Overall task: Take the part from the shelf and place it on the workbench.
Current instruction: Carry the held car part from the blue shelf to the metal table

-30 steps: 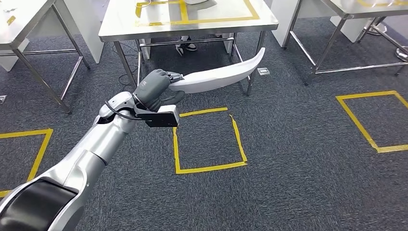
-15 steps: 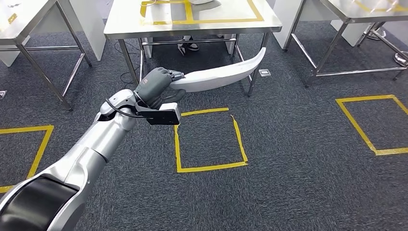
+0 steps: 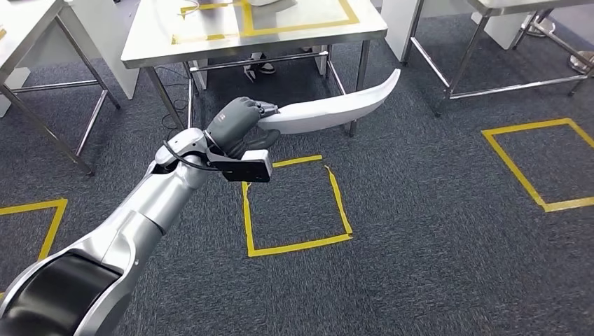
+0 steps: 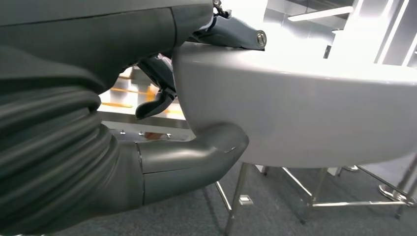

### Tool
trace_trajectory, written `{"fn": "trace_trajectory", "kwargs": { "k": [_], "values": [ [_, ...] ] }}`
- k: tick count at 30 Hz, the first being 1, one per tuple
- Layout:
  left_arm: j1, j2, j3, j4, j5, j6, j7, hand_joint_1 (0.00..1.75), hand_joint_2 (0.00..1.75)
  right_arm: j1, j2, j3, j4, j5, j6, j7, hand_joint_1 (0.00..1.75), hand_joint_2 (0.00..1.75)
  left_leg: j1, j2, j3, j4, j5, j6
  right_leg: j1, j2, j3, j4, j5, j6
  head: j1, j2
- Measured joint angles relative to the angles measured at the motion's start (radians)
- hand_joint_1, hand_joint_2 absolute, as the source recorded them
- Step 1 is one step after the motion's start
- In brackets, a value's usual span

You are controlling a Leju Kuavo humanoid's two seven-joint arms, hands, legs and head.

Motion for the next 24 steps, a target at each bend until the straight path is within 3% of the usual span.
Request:
{"fn": "trace_trajectory", "kwargs": {
  "k": [2,4,6,7,8,9,11,12,13,14,16,18,19,20,22,23,24],
  "values": [
    [-0.003,-0.002,0.000,0.001,0.000,0.000,-0.001,1.75,1.75,0.001,0.001,0.000,0.000,-0.001,-0.001,-0.002,0.00,0.00,0.003,-0.001,-0.028,0.062,-0.002,-0.009,0.002,0.005,0.020,0.003,-0.015,-0.017,-0.008,0.000],
    [-0.003,-0.002,-0.001,0.003,0.001,0.000,-0.002,1.75,1.75,0.001,0.001,0.000,0.000,-0.001,-0.001,-0.002,0.00,0.00,0.002,-0.001,-0.109,0.181,-0.028,-0.010,0.008,0.009,0.042,0.001,-0.032,-0.027,-0.015,0.000],
    [0.001,-0.002,-0.001,0.006,0.001,0.000,-0.001,1.75,1.75,0.001,0.001,0.000,0.000,-0.001,-0.002,-0.002,0.00,0.00,-0.004,-0.002,-0.189,0.261,-0.067,-0.002,0.016,0.014,0.067,0.000,-0.053,-0.034,-0.018,0.000],
    [0.003,-0.002,-0.001,0.008,0.001,0.000,-0.001,1.75,1.75,0.002,0.001,0.000,0.000,-0.001,-0.002,-0.002,0.00,0.00,-0.009,-0.002,-0.210,0.259,-0.070,0.008,0.022,0.016,0.083,-0.001,-0.066,-0.037,-0.019,0.000],
    [0.004,0.000,-0.001,0.009,0.001,0.000,-0.001,1.75,1.75,0.002,0.001,0.000,0.000,-0.001,-0.002,-0.002,0.00,0.00,-0.016,-0.003,-0.216,0.228,-0.055,0.020,0.028,0.019,0.100,-0.001,-0.079,-0.040,-0.021,0.000],
    [0.004,0.002,-0.001,0.010,0.001,0.001,-0.001,1.75,1.75,0.003,0.001,0.000,0.000,-0.001,-0.002,-0.003,0.00,0.00,-0.025,-0.005,-0.212,0.173,-0.014,0.038,0.034,0.021,0.118,-0.003,-0.092,-0.042,-0.023,0.000],
    [0.006,0.007,-0.001,0.012,0.000,0.003,-0.002,1.75,1.75,0.000,0.007,-0.001,0.001,-0.001,-0.003,-0.003,0.00,0.00,-0.047,-0.021,-0.195,0.052,0.107,0.071,0.043,0.025,0.151,-0.008,-0.117,-0.042,-0.024,0.000],
    [0.007,0.009,-0.001,0.012,0.000,0.004,-0.002,1.75,1.75,-0.002,0.009,-0.001,0.001,-0.001,-0.003,-0.003,0.00,0.00,-0.055,-0.030,-0.183,0.014,0.151,0.079,0.046,0.027,0.163,-0.014,-0.128,-0.040,-0.023,0.000],
    [0.008,0.010,-0.001,0.012,0.000,0.005,-0.002,1.75,1.75,-0.003,0.011,-0.001,0.002,-0.001,-0.003,-0.003,0.00,0.00,-0.060,-0.038,-0.173,-0.006,0.171,0.080,0.047,0.030,0.174,-0.015,-0.134,-0.037,-0.022,0.000],
    [0.006,0.010,-0.002,0.011,0.000,0.005,-0.002,1.75,1.75,-0.004,0.009,-0.002,0.001,-0.001,-0.003,-0.002,0.00,0.00,-0.060,-0.043,-0.160,-0.011,0.166,0.079,0.047,0.033,0.181,-0.012,-0.134,-0.033,-0.022,0.000],
    [0.000,0.007,-0.002,0.009,0.000,0.003,-0.002,1.75,1.75,-0.004,0.009,-0.003,0.001,-0.003,-0.005,-0.001,0.00,0.00,-0.056,-0.041,-0.128,-0.022,0.150,0.082,0.046,0.028,0.163,0.046,-0.109,-0.025,-0.022,0.000],
    [-0.007,0.003,-0.002,0.008,0.000,-0.002,-0.002,1.75,1.75,-0.007,0.007,-0.004,0.000,-0.004,-0.008,-0.001,0.00,0.00,-0.051,-0.039,-0.095,-0.029,0.129,0.088,0.044,0.016,0.091,0.158,-0.093,-0.015,-0.020,0.000],
    [-0.008,0.001,-0.002,0.009,0.000,-0.004,-0.002,1.75,1.75,-0.008,0.007,-0.004,0.000,-0.004,-0.009,-0.001,0.00,0.00,-0.049,-0.038,-0.081,-0.030,0.116,0.090,0.044,0.012,0.046,0.210,-0.109,-0.010,-0.017,0.000],
    [-0.008,-0.001,-0.002,0.010,0.000,-0.006,-0.002,1.75,1.75,-0.007,0.006,-0.005,0.000,-0.004,-0.010,-0.001,0.00,0.00,-0.048,-0.038,-0.067,-0.031,0.103,0.091,0.042,0.011,0.005,0.246,-0.142,-0.006,-0.016,0.000],
    [-0.005,-0.003,-0.002,0.011,0.000,-0.007,-0.001,1.75,1.75,-0.003,0.005,-0.006,0.000,-0.005,-0.011,-0.001,0.00,0.00,-0.047,-0.037,-0.033,-0.030,0.073,0.089,0.038,0.008,-0.054,0.252,-0.210,0.002,-0.014,0.000],
    [-0.003,-0.003,-0.002,0.011,0.000,-0.007,-0.001,1.75,1.75,-0.001,0.005,-0.006,0.000,-0.005,-0.011,-0.001,0.00,0.00,-0.046,-0.037,-0.013,-0.030,0.057,0.088,0.036,0.006,-0.068,0.221,-0.215,0.004,-0.013,0.000],
    [-0.002,-0.003,-0.002,0.012,0.000,-0.007,-0.001,1.75,1.75,0.000,0.005,-0.006,0.000,-0.005,-0.011,-0.001,0.00,0.00,-0.046,-0.036,0.007,-0.030,0.040,0.085,0.035,0.004,-0.072,0.172,-0.187,0.006,-0.013,0.000]
  ]
}}
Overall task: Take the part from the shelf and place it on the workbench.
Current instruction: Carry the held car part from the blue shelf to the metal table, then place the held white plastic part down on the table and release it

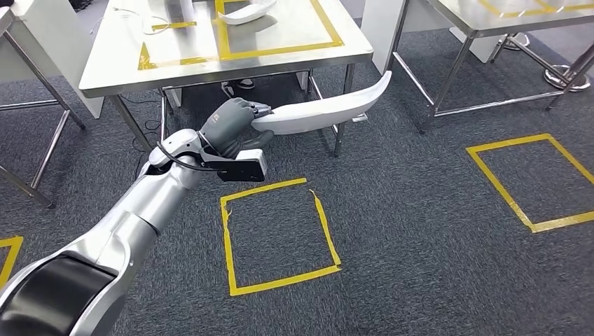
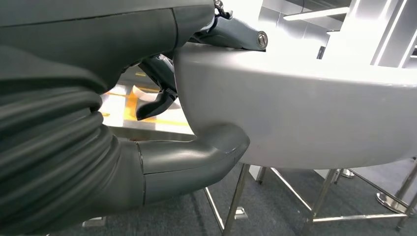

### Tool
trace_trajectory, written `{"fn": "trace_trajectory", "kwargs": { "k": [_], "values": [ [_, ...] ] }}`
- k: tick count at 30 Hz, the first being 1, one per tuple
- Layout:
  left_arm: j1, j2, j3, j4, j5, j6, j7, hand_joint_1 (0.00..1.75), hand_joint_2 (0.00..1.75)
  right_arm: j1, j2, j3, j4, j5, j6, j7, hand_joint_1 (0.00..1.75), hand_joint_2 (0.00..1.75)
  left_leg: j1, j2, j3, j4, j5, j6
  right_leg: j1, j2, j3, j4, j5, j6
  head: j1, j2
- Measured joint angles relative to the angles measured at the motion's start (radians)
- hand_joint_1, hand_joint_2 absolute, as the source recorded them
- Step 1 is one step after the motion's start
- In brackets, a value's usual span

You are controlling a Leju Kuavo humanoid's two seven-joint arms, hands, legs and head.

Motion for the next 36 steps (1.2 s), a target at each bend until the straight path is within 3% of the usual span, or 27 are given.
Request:
{"fn": "trace_trajectory", "kwargs": {
  "k": [3,4,7,8,10,12,14,15,16,18,19,20,21,23,25,27,29,30,31,33,34,35,36],
  "values": [
    [0.004,-0.002,0.000,0.005,0.000,-0.002,0.000,1.75,1.75,0.004,0.000,-0.001,0.000,-0.001,0.000,0.001,0.00,0.00,-0.003,0.001,0.041,0.007,-0.054,-0.013,0.001,-0.011,0.006,-0.159,0.210,-0.008,0.001,0.000],
    [0.005,-0.003,0.000,0.006,0.000,-0.003,0.000,1.75,1.75,0.005,0.000,-0.001,0.000,-0.001,0.000,0.002,0.00,0.00,-0.005,0.000,0.054,0.010,-0.067,-0.018,0.002,-0.013,0.011,-0.181,0.250,-0.015,0.001,0.000],
    [-0.007,-0.008,-0.001,0.003,-0.001,-0.005,0.001,1.75,1.75,0.001,0.001,-0.003,0.000,-0.002,0.000,0.004,0.00,0.00,-0.007,0.001,0.074,0.037,-0.074,-0.035,0.000,-0.012,0.043,-0.186,0.237,-0.040,-0.001,0.000],
    [-0.012,-0.009,-0.001,0.002,-0.001,-0.005,0.001,1.75,1.75,-0.001,0.001,-0.003,0.000,-0.002,-0.001,0.004,0.00,0.00,-0.005,0.004,0.059,0.069,-0.071,-0.041,-0.002,-0.011,0.059,-0.188,0.228,-0.047,-0.004,0.000],
    [-0.016,-0.009,-0.001,0.000,-0.002,-0.005,0.005,1.75,1.75,-0.002,0.000,-0.005,0.000,-0.001,-0.001,0.004,0.00,0.00,0.003,0.012,-0.006,0.166,-0.079,-0.056,-0.005,-0.009,0.092,-0.190,0.203,-0.053,-0.009,0.000],
    [-0.012,-0.008,-0.001,0.001,-0.005,-0.006,0.011,1.75,1.75,-0.001,0.001,-0.007,0.000,0.000,-0.001,0.004,0.00,0.00,0.013,0.016,-0.091,0.248,-0.130,-0.067,-0.007,-0.007,0.124,-0.190,0.175,-0.053,-0.012,0.000],
    [-0.007,-0.005,-0.001,0.002,-0.009,-0.006,0.016,1.75,1.75,0.000,0.001,-0.008,0.000,0.000,-0.001,0.004,0.00,0.00,0.018,0.018,-0.151,0.251,-0.175,-0.070,-0.010,-0.002,0.162,-0.190,0.142,-0.052,-0.013,0.000],
    [-0.005,-0.002,-0.001,0.003,-0.010,-0.007,0.018,1.75,1.75,0.001,0.001,-0.008,0.000,0.001,-0.001,0.004,0.00,0.00,0.019,0.019,-0.166,0.218,-0.164,-0.069,-0.011,0.000,0.184,-0.191,0.124,-0.050,-0.014,0.000],
    [-0.003,0.001,-0.001,0.005,-0.011,-0.007,0.019,1.75,1.75,0.002,0.001,-0.008,0.000,0.001,-0.001,0.004,0.00,0.00,0.019,0.020,-0.172,0.168,-0.112,-0.066,-0.011,0.002,0.205,-0.193,0.107,-0.049,-0.014,0.000],
    [0.003,0.010,-0.001,0.011,-0.014,-0.006,0.023,1.75,1.75,0.002,0.002,-0.009,0.000,0.002,0.000,0.003,0.00,0.00,0.014,0.022,-0.175,0.061,0.049,-0.055,-0.009,0.005,0.243,-0.195,0.073,-0.040,-0.016,0.000],
    [0.007,0.012,-0.001,0.013,-0.016,-0.005,0.026,1.75,1.75,0.001,0.003,-0.009,0.000,0.003,0.001,0.002,0.00,0.00,0.011,0.022,-0.171,0.031,0.105,-0.050,-0.008,0.006,0.256,-0.201,0.059,-0.033,-0.016,0.000],
    [0.008,0.013,-0.002,0.014,-0.019,-0.005,0.029,1.75,1.75,-0.001,0.003,-0.009,0.000,0.004,0.001,0.001,0.00,0.00,0.009,0.022,-0.166,0.016,0.129,-0.044,-0.007,0.008,0.268,-0.201,0.054,-0.026,-0.016,0.000],
    [0.006,0.012,-0.002,0.013,-0.021,-0.004,0.032,1.75,1.75,-0.002,0.002,-0.009,0.000,0.005,0.002,0.001,0.00,0.00,0.009,0.020,-0.153,0.016,0.120,-0.037,-0.006,0.009,0.272,-0.195,0.057,-0.019,-0.016,0.000],
    [-0.005,0.009,-0.003,0.009,-0.023,-0.003,0.035,1.75,1.75,-0.003,0.001,-0.009,0.000,0.006,0.003,0.001,0.00,0.00,0.012,0.017,-0.129,0.005,0.104,-0.024,-0.008,0.006,0.247,-0.131,0.086,-0.011,-0.014,0.000],
    [-0.011,0.007,-0.003,0.007,-0.023,-0.002,0.035,1.75,1.75,-0.006,0.000,-0.009,0.000,0.006,0.002,0.000,0.00,0.00,0.014,0.014,-0.099,-0.001,0.083,-0.015,-0.008,0.002,0.171,-0.022,0.091,-0.007,-0.010,0.000],
    [-0.009,0.007,-0.003,0.008,-0.025,-0.002,0.036,1.75,1.75,-0.006,0.000,-0.009,0.000,0.006,0.003,0.000,0.00,0.00,0.013,0.011,-0.071,-0.002,0.057,-0.009,-0.005,0.000,0.083,0.061,0.038,-0.003,-0.006,0.000],
    [-0.006,0.006,-0.003,0.009,-0.035,0.002,0.044,1.75,1.75,-0.003,0.000,-0.009,0.000,0.006,0.003,0.001,0.00,0.00,0.012,0.007,-0.037,-0.002,0.028,-0.007,-0.002,0.000,0.026,0.062,-0.013,-0.003,-0.004,0.000],
    [-0.006,0.006,-0.003,0.010,-0.045,0.006,0.053,1.75,1.75,-0.002,0.000,-0.009,0.000,0.007,0.003,0.001,0.00,0.00,0.011,0.006,-0.018,-0.002,0.013,-0.008,-0.001,0.000,0.016,0.027,-0.002,-0.006,-0.003,0.000],
    [-0.007,0.007,-0.003,0.013,-0.058,0.013,0.066,1.75,1.75,-0.001,0.000,-0.009,0.000,0.007,0.003,0.002,0.00,0.00,0.010,0.006,0.002,-0.002,-0.003,-0.010,0.001,0.000,0.015,-0.027,0.043,-0.009,-0.003,0.000],
    [-0.010,0.011,-0.003,0.025,-0.081,0.024,0.097,1.75,1.75,0.001,0.000,-0.009,0.000,0.006,0.003,0.003,0.00,0.00,0.007,0.005,0.038,0.002,-0.036,-0.016,0.006,-0.002,0.020,-0.143,0.178,-0.019,-0.001,0.000],
    [-0.012,0.014,-0.003,0.032,-0.088,0.027,0.111,1.75,1.75,0.002,0.000,-0.009,0.000,0.006,0.002,0.003,0.00,0.00,0.004,0.004,0.050,0.003,-0.055,-0.020,0.009,-0.002,0.025,-0.176,0.221,-0.023,-0.001,0.000],
    [-0.016,0.022,-0.003,0.039,-0.093,0.029,0.122,1.75,1.75,0.004,0.001,-0.009,0.000,0.005,0.002,0.003,0.00,0.00,0.001,0.004,0.063,0.010,-0.067,-0.025,0.008,-0.001,0.031,-0.191,0.240,-0.027,-0.001,0.000],
    [-0.023,0.028,-0.004,0.043,-0.095,0.031,0.131,1.75,1.75,0.003,0.001,-0.009,0.000,0.005,0.002,0.003,0.00,0.00,-0.001,0.004,0.073,0.016,-0.075,-0.029,0.007,0.001,0.043,-0.187,0.229,-0.032,-0.002,0.000]
  ]
}}
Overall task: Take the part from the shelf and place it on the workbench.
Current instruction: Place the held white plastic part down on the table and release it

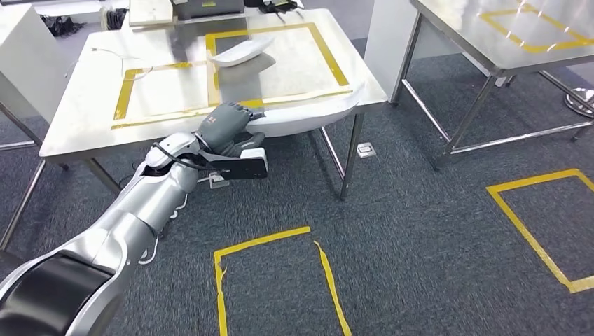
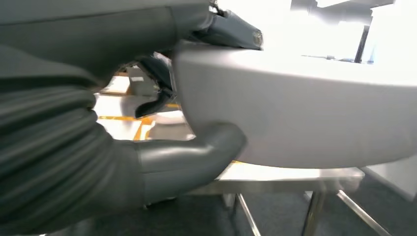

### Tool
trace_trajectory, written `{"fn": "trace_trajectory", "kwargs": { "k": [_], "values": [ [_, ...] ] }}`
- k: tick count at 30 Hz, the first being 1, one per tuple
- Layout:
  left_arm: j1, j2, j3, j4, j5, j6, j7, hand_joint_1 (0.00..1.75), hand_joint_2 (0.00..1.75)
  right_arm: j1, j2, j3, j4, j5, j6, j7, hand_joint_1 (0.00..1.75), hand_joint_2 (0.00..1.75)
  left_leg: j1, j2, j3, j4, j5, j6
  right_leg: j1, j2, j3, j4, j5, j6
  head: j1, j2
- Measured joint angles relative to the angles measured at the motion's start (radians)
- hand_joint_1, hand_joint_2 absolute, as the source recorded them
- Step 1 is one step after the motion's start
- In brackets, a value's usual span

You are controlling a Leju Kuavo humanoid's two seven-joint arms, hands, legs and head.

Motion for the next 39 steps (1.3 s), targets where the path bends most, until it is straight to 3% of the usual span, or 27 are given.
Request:
{"fn": "trace_trajectory", "kwargs": {
  "k": [2,3,4,6,8,9,12,13,14,17,19,21,23,24,25,27,29,31,33,35,38,39],
  "values": [
    [-0.018,0.024,0.000,0.007,-0.006,0.005,0.015,1.75,1.75,-0.001,0.002,0.000,0.000,0.000,-0.001,-0.001,0.00,0.00,0.000,0.004,0.010,0.029,-0.007,-0.012,-0.006,0.002,0.028,-0.003,-0.006,-0.012,-0.003,0.000],
    [-0.029,0.036,0.000,0.012,-0.011,0.008,0.023,1.75,1.75,-0.003,0.003,0.000,0.000,0.001,-0.001,-0.001,0.00,0.00,0.002,0.007,-0.004,0.058,-0.015,-0.020,-0.007,0.002,0.042,-0.003,-0.012,-0.018,-0.005,0.000],
    [-0.037,0.050,0.000,0.017,-0.019,0.014,0.034,1.75,1.75,-0.004,0.003,0.000,0.000,0.002,-0.001,-0.001,0.00,0.00,0.005,0.010,-0.032,0.106,-0.030,-0.028,-0.008,0.002,0.052,-0.003,-0.020,-0.022,-0.006,0.000],
    [-0.044,0.080,0.000,0.032,-0.045,0.028,0.063,1.75,1.75,-0.003,0.004,0.000,0.000,0.002,0.000,0.001,0.00,0.00,0.014,0.014,-0.118,0.219,-0.075,-0.041,-0.010,0.003,0.071,-0.004,-0.037,-0.025,-0.008,0.000],
    [-0.042,0.108,-0.001,0.047,-0.069,0.037,0.085,1.75,1.75,-0.002,0.004,0.000,0.000,0.002,0.001,0.002,0.00,0.00,0.020,0.015,-0.186,0.265,-0.094,-0.046,-0.012,0.006,0.093,-0.004,-0.057,-0.023,-0.010,0.000],
    [-0.041,0.119,-0.001,0.053,-0.074,0.040,0.090,1.75,1.75,-0.001,0.004,0.000,0.000,0.002,0.002,0.002,0.00,0.00,0.022,0.016,-0.199,0.242,-0.073,-0.045,-0.012,0.007,0.106,-0.004,-0.067,-0.022,-0.011,0.000],
    [-0.044,0.142,-0.001,0.063,-0.080,0.045,0.095,1.75,1.75,-0.002,0.004,0.000,0.000,0.001,0.004,0.001,0.00,0.00,0.019,0.022,-0.182,0.068,0.077,-0.032,-0.011,0.006,0.139,-0.005,-0.096,-0.014,-0.013,0.000],
    [-0.045,0.145,-0.001,0.066,-0.081,0.045,0.096,1.75,1.75,-0.004,0.004,0.000,0.000,0.001,0.005,0.002,0.00,0.00,0.017,0.024,-0.174,0.027,0.109,-0.026,-0.009,0.004,0.146,-0.008,-0.106,-0.009,-0.014,0.000],
    [-0.045,0.147,-0.002,0.068,-0.082,0.046,0.096,1.75,1.75,-0.005,0.004,0.000,0.000,0.001,0.005,0.002,0.00,0.00,0.016,0.024,-0.169,0.002,0.126,-0.019,-0.008,0.002,0.153,-0.008,-0.109,-0.003,-0.014,0.000],
    [-0.046,0.149,-0.003,0.071,-0.082,0.047,0.096,1.75,1.75,-0.005,0.003,0.000,0.000,0.001,0.006,0.003,0.00,0.00,0.019,0.020,-0.139,-0.015,0.128,0.000,-0.006,-0.001,0.167,0.006,-0.105,0.013,-0.013,0.000],
    [-0.050,0.149,-0.003,0.072,-0.082,0.048,0.097,1.75,1.75,-0.006,0.001,0.000,0.000,0.001,0.007,0.003,0.00,0.00,0.020,0.020,-0.114,-0.018,0.119,0.011,-0.006,-0.003,0.126,0.081,-0.110,0.020,-0.010,0.000],
    [-0.051,0.148,-0.003,0.074,-0.082,0.048,0.098,1.75,1.75,-0.006,0.001,0.000,0.000,0.001,0.007,0.004,0.00,0.00,0.019,0.018,-0.100,-0.018,0.103,0.018,-0.006,-0.003,0.038,0.199,-0.144,0.024,-0.006,0.000],
    [-0.048,0.148,-0.003,0.078,-0.082,0.047,0.104,1.75,1.75,-0.005,0.001,0.000,0.000,0.001,0.007,0.005,0.00,0.00,0.016,0.013,-0.083,-0.018,0.085,0.020,-0.005,-0.003,-0.036,0.254,-0.182,0.023,-0.003,0.000],
    [-0.046,0.149,-0.003,0.081,-0.082,0.046,0.110,1.75,1.75,-0.004,0.002,0.000,0.000,0.001,0.007,0.004,0.00,0.00,0.015,0.011,-0.071,-0.018,0.074,0.019,-0.004,-0.003,-0.051,0.235,-0.175,0.020,-0.001,0.000],
    [-0.045,0.151,-0.003,0.084,-0.082,0.043,0.116,1.75,1.75,-0.003,0.002,0.000,0.000,0.001,0.008,0.003,0.00,0.00,0.014,0.011,-0.057,-0.018,0.063,0.018,-0.002,-0.003,-0.050,0.187,-0.144,0.015,0.000,0.000],
    [-0.045,0.162,-0.003,0.091,-0.082,0.036,0.128,1.75,1.75,-0.001,0.001,0.000,0.000,0.001,0.009,-0.001,0.00,0.00,0.011,0.011,-0.031,-0.016,0.037,0.014,0.007,-0.002,-0.027,0.057,-0.032,0.002,0.002,0.000],
    [-0.046,0.179,-0.003,0.098,-0.083,0.025,0.137,1.75,1.75,0.002,0.001,0.000,0.000,0.002,0.010,-0.003,0.00,0.00,0.008,0.010,-0.013,-0.016,0.016,0.005,0.014,0.001,-0.006,-0.013,0.031,-0.009,0.002,0.000],
    [-0.049,0.200,-0.003,0.103,-0.086,0.019,0.145,1.75,1.75,0.001,0.001,0.000,0.000,0.002,0.010,-0.003,0.00,0.00,0.006,0.009,-0.006,-0.004,0.014,-0.007,0.014,0.003,0.011,-0.020,0.023,-0.018,0.000,0.000],
    [-0.054,0.221,-0.003,0.104,-0.094,0.018,0.155,1.75,1.75,-0.001,0.001,0.000,0.000,0.001,0.010,-0.003,0.00,0.00,0.006,0.010,-0.025,0.046,0.027,-0.019,0.009,0.004,0.032,-0.026,0.011,-0.031,-0.002,0.000],
    [-0.058,0.236,-0.003,0.106,-0.105,0.017,0.167,1.75,1.75,-0.003,0.001,0.000,0.000,-0.002,0.012,-0.002,0.00,0.00,0.010,0.012,-0.073,0.124,0.027,-0.031,0.005,0.005,0.052,-0.028,-0.004,-0.038,-0.005,0.000],
    [-0.058,0.257,-0.003,0.114,-0.117,0.004,0.187,1.75,1.75,-0.002,0.005,-0.001,0.000,-0.006,0.014,0.000,0.00,0.00,0.023,0.014,-0.184,0.250,-0.038,-0.050,0.000,0.006,0.082,-0.028,-0.035,-0.038,-0.008,0.000],
    [-0.057,0.264,-0.003,0.118,-0.119,-0.001,0.193,1.75,1.75,-0.001,0.007,-0.001,0.000,-0.008,0.013,0.001,0.00,0.00,0.028,0.015,-0.216,0.267,-0.059,-0.055,-0.002,0.006,0.096,-0.028,-0.048,-0.036,-0.009,0.000]
  ]
}}
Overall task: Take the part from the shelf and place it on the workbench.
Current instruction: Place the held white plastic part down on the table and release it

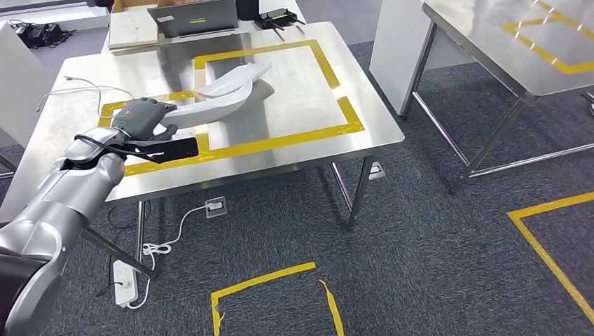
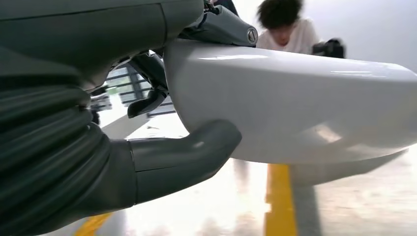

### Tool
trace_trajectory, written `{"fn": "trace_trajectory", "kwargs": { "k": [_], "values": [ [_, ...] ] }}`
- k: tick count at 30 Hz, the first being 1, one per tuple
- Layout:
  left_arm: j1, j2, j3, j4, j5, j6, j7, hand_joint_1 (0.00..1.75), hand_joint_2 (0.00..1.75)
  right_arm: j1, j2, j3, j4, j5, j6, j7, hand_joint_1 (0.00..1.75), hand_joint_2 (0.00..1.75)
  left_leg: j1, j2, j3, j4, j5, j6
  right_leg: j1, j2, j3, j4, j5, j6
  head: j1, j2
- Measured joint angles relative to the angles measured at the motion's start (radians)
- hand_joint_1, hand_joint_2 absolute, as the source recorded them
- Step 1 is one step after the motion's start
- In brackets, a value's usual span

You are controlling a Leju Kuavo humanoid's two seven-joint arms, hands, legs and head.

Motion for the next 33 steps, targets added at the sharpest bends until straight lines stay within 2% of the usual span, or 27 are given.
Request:
{"fn": "trace_trajectory", "kwargs": {
  "k": [1,2,3,5,6,7,9,10,11,12,13,14,15,16,17,18,20,21,22,24,25,27,28,30,31,32,33],
  "values": [
    [0.001,0.007,0.000,0.004,-0.001,-0.004,0.004,1.75,1.75,0.001,0.001,-0.001,0.000,-0.002,0.000,0.000,0.00,0.00,0.004,0.001,-0.019,-0.010,-0.003,-0.004,-0.002,0.001,0.016,0.000,-0.013,0.003,-0.001,0.000],
    [0.001,0.012,0.000,0.007,-0.001,-0.006,0.007,1.75,1.75,0.002,0.002,-0.001,0.000,-0.003,0.000,0.000,0.00,0.00,0.007,0.003,-0.024,-0.048,0.019,-0.006,-0.005,0.001,0.035,0.000,-0.027,0.006,-0.002,0.000],
    [0.001,0.016,0.000,0.009,-0.001,-0.008,0.009,1.75,1.75,0.002,0.003,-0.002,0.000,-0.004,0.000,0.000,0.00,0.00,0.009,0.005,-0.019,-0.107,0.068,-0.007,-0.006,0.001,0.054,0.000,-0.043,0.010,-0.002,0.000],
    [0.002,0.023,0.000,0.016,0.000,-0.011,0.010,1.75,1.75,0.001,0.006,-0.002,0.000,-0.006,0.000,-0.001,0.00,0.00,0.010,0.013,-0.008,-0.228,0.192,-0.004,-0.007,0.001,0.084,0.003,-0.073,0.020,-0.004,0.000],
    [0.004,0.027,0.001,0.018,0.000,-0.013,0.012,1.75,1.75,0.000,0.006,-0.003,0.000,-0.006,0.000,0.000,0.00,0.00,0.009,0.015,-0.003,-0.263,0.230,0.002,-0.007,0.001,0.095,0.001,-0.088,0.027,-0.006,0.000],
    [0.005,0.029,0.001,0.020,0.000,-0.014,0.012,1.75,1.75,0.000,0.007,-0.003,0.000,-0.006,0.000,0.000,0.00,0.00,0.007,0.017,0.001,-0.279,0.244,0.011,-0.006,0.001,0.104,0.004,-0.096,0.034,-0.006,0.000],
    [0.003,0.030,0.001,0.019,0.000,-0.016,0.014,1.75,1.75,-0.002,0.008,-0.004,0.000,-0.007,0.001,0.000,0.00,0.00,0.007,0.016,0.022,-0.281,0.230,0.031,-0.006,-0.001,0.114,0.016,-0.098,0.047,-0.005,0.000],
    [0.000,0.029,0.001,0.019,0.000,-0.016,0.015,1.75,1.75,-0.004,0.008,-0.004,0.000,-0.007,0.000,0.000,0.00,0.00,0.008,0.014,0.034,-0.283,0.224,0.038,-0.006,-0.003,0.104,0.046,-0.088,0.051,-0.003,0.000],
    [-0.003,0.028,0.002,0.018,0.000,-0.016,0.016,1.75,1.75,-0.006,0.008,-0.004,0.000,-0.008,0.000,0.000,0.00,0.00,0.009,0.012,0.046,-0.285,0.218,0.044,-0.007,-0.005,0.077,0.092,-0.080,0.054,0.000,0.000],
    [-0.004,0.025,0.002,0.019,0.000,-0.016,0.016,1.75,1.75,-0.007,0.008,-0.004,0.000,-0.008,0.000,0.000,0.00,0.00,0.010,0.011,0.058,-0.286,0.208,0.049,-0.007,-0.007,0.034,0.155,-0.080,0.057,0.002,0.000],
    [-0.004,0.024,0.003,0.019,0.000,-0.016,0.017,1.75,1.75,-0.007,0.008,-0.004,0.000,-0.008,0.000,0.000,0.00,0.00,0.009,0.009,0.070,-0.287,0.197,0.053,-0.007,-0.008,-0.017,0.218,-0.093,0.059,0.004,0.000],
    [-0.002,0.022,0.003,0.020,0.000,-0.016,0.017,1.75,1.75,-0.005,0.008,-0.004,0.000,-0.007,0.000,0.000,0.00,0.00,0.009,0.007,0.083,-0.287,0.183,0.055,-0.006,-0.009,-0.066,0.267,-0.123,0.059,0.006,0.000],
    [0.001,0.019,0.003,0.020,0.000,-0.016,0.017,1.75,1.75,-0.003,0.008,-0.004,0.000,-0.007,0.000,0.000,0.00,0.00,0.008,0.004,0.099,-0.288,0.169,0.056,-0.004,-0.009,-0.105,0.290,-0.159,0.059,0.008,0.000],
    [0.003,0.017,0.003,0.021,0.000,-0.016,0.017,1.75,1.75,-0.002,0.008,-0.004,0.000,-0.006,0.000,0.000,0.00,0.00,0.007,0.002,0.117,-0.288,0.154,0.056,-0.003,-0.009,-0.133,0.287,-0.187,0.058,0.009,0.000],
    [0.005,0.015,0.004,0.022,0.000,-0.017,0.017,1.75,1.75,-0.001,0.008,-0.004,0.000,-0.005,0.000,0.000,0.00,0.00,0.005,0.001,0.136,-0.288,0.138,0.055,-0.002,-0.009,-0.148,0.257,-0.191,0.054,0.011,0.000],
    [0.007,0.014,0.004,0.024,0.000,-0.017,0.018,1.75,1.75,-0.001,0.008,-0.004,0.000,-0.004,0.001,0.000,0.00,0.00,0.004,0.001,0.158,-0.288,0.120,0.053,0.000,-0.009,-0.153,0.206,-0.157,0.049,0.012,0.000],
    [0.013,0.011,0.005,0.029,0.000,-0.018,0.018,1.75,1.75,0.004,0.008,-0.004,0.000,-0.001,0.002,0.001,0.00,0.00,0.000,-0.001,0.194,-0.285,0.085,0.048,0.007,-0.009,-0.155,0.081,-0.004,0.034,0.014,0.000],
    [0.016,0.008,0.006,0.032,0.000,-0.018,0.018,1.75,1.75,0.008,0.008,-0.004,0.000,0.000,0.003,0.004,0.00,0.00,-0.003,-0.003,0.206,-0.284,0.067,0.044,0.011,-0.008,-0.154,0.039,0.067,0.029,0.013,0.000],
    [0.020,0.007,0.007,0.033,0.001,-0.019,0.018,1.75,1.75,0.011,0.007,-0.004,0.000,0.001,0.003,0.008,0.00,0.00,-0.006,-0.005,0.218,-0.280,0.054,0.039,0.012,-0.006,-0.152,0.017,0.107,0.024,0.011,0.000],
    [0.018,0.006,0.009,0.030,0.002,-0.018,0.019,1.75,1.75,0.007,0.007,-0.004,0.000,0.001,0.003,0.014,0.00,0.00,-0.009,-0.008,0.230,-0.269,0.044,0.029,0.010,-0.005,-0.137,0.014,0.111,0.016,0.008,0.000],
    [0.015,0.006,0.011,0.028,0.002,-0.017,0.019,1.75,1.75,0.003,0.007,-0.005,0.000,0.001,0.003,0.015,0.00,0.00,-0.009,-0.006,0.224,-0.245,0.052,0.024,0.007,-0.005,-0.127,0.013,0.104,0.010,0.006,0.000],
    [0.010,0.007,0.013,0.026,0.003,-0.016,0.020,1.75,1.75,-0.006,0.008,-0.005,0.000,0.001,0.003,0.015,0.00,0.00,-0.007,-0.002,0.165,-0.149,0.059,0.014,0.003,-0.004,-0.105,0.008,0.090,-0.001,0.004,0.000],
    [0.012,0.007,0.013,0.027,0.003,-0.016,0.020,1.75,1.75,-0.007,0.008,-0.005,0.000,0.001,0.003,0.015,0.00,0.00,-0.005,0.000,0.125,-0.089,0.045,0.008,0.003,-0.004,-0.094,0.007,0.080,-0.005,0.002,0.000],
    [0.018,0.007,0.014,0.029,0.003,-0.014,0.021,1.75,1.75,-0.007,0.008,-0.005,0.000,-0.001,0.003,0.017,0.00,0.00,0.000,0.001,0.050,-0.012,-0.019,0.000,0.003,-0.003,-0.074,0.007,0.060,-0.008,0.000,0.000],
    [0.021,0.007,0.016,0.029,0.005,-0.012,0.019,1.75,1.75,-0.007,0.009,-0.005,0.000,-0.002,0.003,0.017,0.00,0.00,0.002,0.002,0.028,-0.009,-0.037,-0.002,0.003,-0.001,-0.063,0.008,0.050,-0.007,-0.001,0.000],
    [0.022,0.007,0.019,0.030,0.008,-0.008,0.014,1.75,1.75,-0.006,0.009,-0.005,0.000,-0.004,0.003,0.017,0.00,0.00,0.004,0.002,0.017,-0.033,-0.029,-0.002,0.003,0.001,-0.051,0.008,0.040,-0.006,-0.001,0.000],
    [0.023,0.007,0.024,0.029,0.011,-0.004,0.006,1.75,1.75,-0.007,0.009,-0.005,0.000,-0.005,0.003,0.017,0.00,0.00,0.004,0.002,0.020,-0.081,0.011,-0.001,0.004,0.002,-0.039,0.008,0.031,-0.004,-0.002,0.000]
  ]
}}
